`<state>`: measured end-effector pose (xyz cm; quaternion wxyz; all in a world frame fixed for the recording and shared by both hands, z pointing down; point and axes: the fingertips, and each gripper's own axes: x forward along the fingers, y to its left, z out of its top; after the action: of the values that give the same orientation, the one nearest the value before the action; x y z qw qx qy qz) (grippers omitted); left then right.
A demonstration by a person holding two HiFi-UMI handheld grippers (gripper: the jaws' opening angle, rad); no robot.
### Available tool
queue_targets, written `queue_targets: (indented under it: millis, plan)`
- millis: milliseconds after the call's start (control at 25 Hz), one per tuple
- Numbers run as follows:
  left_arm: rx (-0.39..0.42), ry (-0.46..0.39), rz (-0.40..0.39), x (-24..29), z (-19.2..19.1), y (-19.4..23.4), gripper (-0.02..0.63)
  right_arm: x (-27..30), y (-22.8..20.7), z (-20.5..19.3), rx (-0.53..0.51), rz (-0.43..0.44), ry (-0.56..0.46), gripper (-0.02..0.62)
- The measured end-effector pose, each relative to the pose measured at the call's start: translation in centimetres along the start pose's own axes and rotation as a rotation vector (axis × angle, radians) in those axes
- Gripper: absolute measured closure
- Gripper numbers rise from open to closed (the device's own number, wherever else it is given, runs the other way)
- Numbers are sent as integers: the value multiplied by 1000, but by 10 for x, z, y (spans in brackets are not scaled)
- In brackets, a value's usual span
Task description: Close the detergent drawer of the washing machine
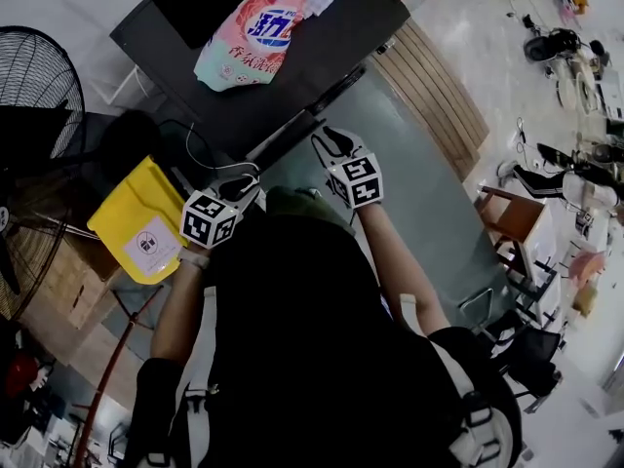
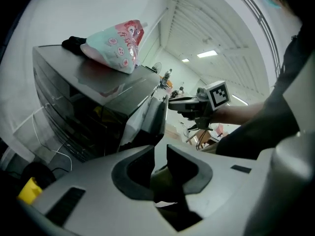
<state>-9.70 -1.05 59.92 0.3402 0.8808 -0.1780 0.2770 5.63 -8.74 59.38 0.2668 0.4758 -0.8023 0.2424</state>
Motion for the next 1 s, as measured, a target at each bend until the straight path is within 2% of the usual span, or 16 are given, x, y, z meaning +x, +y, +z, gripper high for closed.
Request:
queue_targets:
  millis: [160,440,680,1000]
  plan:
    - [39,-10,-63,-2,-2,-8,558,-1,12,-4,22,-29,3,477]
    - [77,-8,-156,5,-5,-26,588,-11,25,-11,82,-79,-4,508]
    - [113,-4,-170,14,-1,-29,594,-12,23,-14,133,-98,-22,545]
    - [141,32,-178,25,-1,-41,595,-2,19,-2,92,-46,-24,555]
